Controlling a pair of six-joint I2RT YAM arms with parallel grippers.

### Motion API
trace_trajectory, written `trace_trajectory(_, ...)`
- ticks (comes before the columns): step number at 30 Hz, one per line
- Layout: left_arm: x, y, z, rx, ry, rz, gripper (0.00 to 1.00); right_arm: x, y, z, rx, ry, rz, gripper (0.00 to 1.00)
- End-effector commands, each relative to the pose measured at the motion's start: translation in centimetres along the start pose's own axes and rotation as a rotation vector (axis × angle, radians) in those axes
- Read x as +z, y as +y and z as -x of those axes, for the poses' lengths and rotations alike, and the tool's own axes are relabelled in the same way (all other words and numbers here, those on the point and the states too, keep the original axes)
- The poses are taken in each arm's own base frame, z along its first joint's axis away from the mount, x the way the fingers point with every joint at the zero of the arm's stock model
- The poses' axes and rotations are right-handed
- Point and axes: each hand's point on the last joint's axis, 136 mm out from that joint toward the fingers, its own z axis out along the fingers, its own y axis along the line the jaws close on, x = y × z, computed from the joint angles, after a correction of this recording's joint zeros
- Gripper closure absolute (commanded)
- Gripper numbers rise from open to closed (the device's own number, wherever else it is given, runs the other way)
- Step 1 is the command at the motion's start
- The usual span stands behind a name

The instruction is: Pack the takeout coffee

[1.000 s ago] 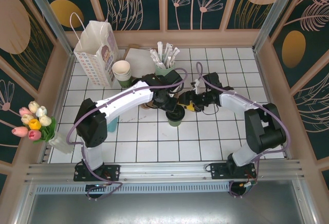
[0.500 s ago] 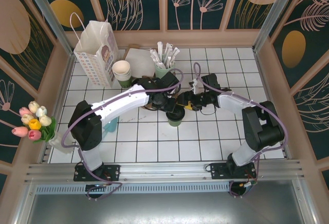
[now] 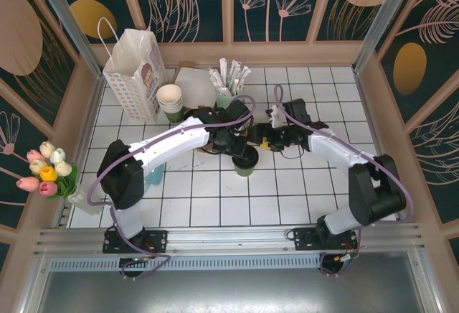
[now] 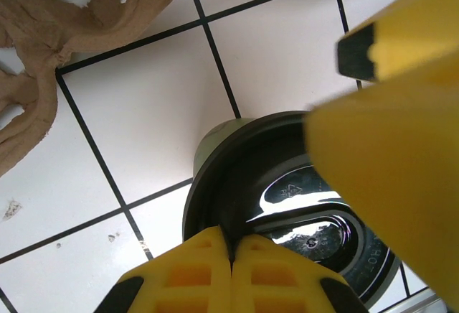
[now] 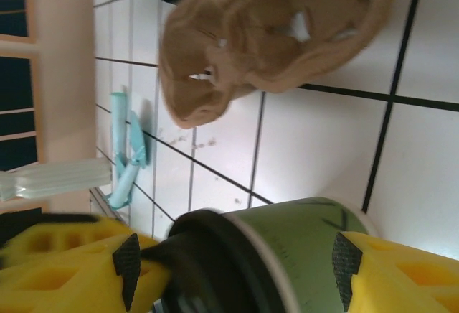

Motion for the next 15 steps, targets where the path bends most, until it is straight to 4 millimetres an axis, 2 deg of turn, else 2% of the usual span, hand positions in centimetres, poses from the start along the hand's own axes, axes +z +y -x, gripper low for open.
trace_trajectory(1, 2.4, 1.5, -2.3, -0.041, 0.109, 0.077, 1.0, -0.9, 1.0, -1.3, -0.021, -0.003, 0.022, 0.27)
trace_trajectory(7, 2.3, 1.1, -2.1, -0.063, 0.104, 0.06, 1.0, 0.0, -0.7, -4.0, 0.006, 0.042, -0.068, 0.26)
trace_trajectory(15, 2.3, 0.7, -1.9, -0.067, 0.098, 0.043, 0.98, 0.6, -2.6, -5.7, 0.022, 0.065, -0.164, 0.35)
